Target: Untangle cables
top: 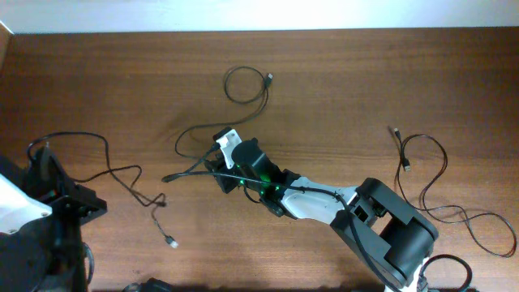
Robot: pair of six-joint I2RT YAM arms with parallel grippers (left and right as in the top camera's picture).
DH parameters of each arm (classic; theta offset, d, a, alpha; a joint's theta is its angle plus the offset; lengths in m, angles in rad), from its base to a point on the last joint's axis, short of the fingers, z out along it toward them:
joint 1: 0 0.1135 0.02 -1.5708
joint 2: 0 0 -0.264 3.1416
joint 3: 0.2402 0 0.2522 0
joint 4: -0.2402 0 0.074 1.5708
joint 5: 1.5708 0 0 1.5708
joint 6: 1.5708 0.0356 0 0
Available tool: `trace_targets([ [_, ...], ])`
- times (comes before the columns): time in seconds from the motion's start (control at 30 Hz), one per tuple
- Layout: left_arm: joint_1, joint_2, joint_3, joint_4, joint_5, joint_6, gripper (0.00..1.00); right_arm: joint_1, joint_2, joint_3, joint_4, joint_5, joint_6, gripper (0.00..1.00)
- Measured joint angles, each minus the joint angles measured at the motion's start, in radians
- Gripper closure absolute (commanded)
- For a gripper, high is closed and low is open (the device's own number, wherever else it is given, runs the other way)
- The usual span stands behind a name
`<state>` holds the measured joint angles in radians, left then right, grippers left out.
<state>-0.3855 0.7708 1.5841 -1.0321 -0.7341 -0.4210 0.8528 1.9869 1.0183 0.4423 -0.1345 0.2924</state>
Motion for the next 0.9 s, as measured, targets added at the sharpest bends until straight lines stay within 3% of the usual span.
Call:
trace_targets([
  [0.2,0.0,0.013,-0.041,-0.001,0.003,0.0,0.97,-0.01,-0.062,-0.002,-0.089,-0.046,0.0,0.96],
  [0.33,0.0,0.04,-0.043,-0.002,0.058,0.0,0.96,-0.071,-0.394,0.005,-0.399,-0.077,0.026,0.96],
  [0.5,0.0,0.13,-0.043,-0.001,0.082,-0.003,1.0,-0.127,-0.807,0.007,-0.657,-0.06,0.052,0.96],
  [0.73,0.016,0.314,-0.049,0.144,0.1,0.05,1.0,-0.167,-1.052,0.008,-0.88,0.062,0.134,0.96],
  [0.9,0.19,0.48,-0.049,0.222,0.243,0.063,1.0,-0.17,-1.366,0.008,-1.023,0.21,0.171,0.96],
])
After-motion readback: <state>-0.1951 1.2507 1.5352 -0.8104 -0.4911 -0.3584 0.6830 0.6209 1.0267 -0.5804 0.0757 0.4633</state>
